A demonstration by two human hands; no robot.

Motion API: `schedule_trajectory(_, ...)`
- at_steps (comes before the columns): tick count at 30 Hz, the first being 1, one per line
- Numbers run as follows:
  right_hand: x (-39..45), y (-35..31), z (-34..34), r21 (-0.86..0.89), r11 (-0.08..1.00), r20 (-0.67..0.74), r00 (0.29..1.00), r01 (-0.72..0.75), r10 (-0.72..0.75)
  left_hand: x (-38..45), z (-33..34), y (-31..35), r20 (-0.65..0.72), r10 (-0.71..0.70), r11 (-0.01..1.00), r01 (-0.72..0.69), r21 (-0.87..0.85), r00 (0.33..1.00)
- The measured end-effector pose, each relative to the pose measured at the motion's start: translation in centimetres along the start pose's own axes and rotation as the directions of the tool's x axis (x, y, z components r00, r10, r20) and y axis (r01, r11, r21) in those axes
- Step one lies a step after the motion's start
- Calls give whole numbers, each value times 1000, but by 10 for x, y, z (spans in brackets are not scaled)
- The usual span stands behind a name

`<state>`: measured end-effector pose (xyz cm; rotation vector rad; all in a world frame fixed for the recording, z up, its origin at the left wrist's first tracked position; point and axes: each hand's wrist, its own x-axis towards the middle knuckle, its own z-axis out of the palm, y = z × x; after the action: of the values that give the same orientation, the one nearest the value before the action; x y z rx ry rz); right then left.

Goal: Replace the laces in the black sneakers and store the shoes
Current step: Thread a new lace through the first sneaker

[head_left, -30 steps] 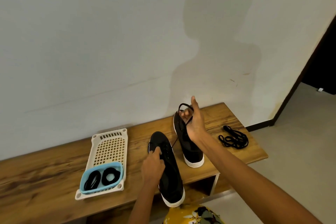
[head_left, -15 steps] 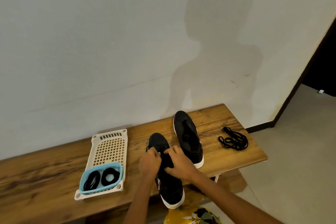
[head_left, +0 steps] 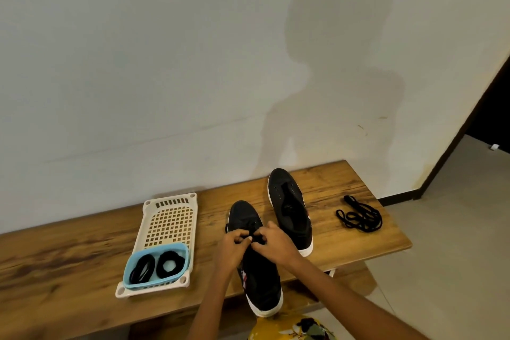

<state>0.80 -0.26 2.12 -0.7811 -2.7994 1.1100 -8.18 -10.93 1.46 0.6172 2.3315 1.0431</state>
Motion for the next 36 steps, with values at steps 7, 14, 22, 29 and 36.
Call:
schedule_trajectory(7,3,0,-2,40,999,70,997,29,-32,2,7,7,-69,-237,882,184,-435,969)
schedule_trajectory(14,9,-7,0,-143,983,-26,992,117,-122,-4,5,7,40,-342,667,273,-693,939)
schedule_trajectory(22,26,-60,-64,404,867,387,913,-291,126,-14,9,2,173,-349,517,344,-784,921)
schedule_trajectory(29,27,-80,-101,390,843,536,836,-371,120,-15,11,-8,160,-275,527,288,-800,948)
schedule_trajectory(36,25,-83,-117,653,680,534,839,-333,-102,-13,3,2,-8,-212,724,151,-673,977)
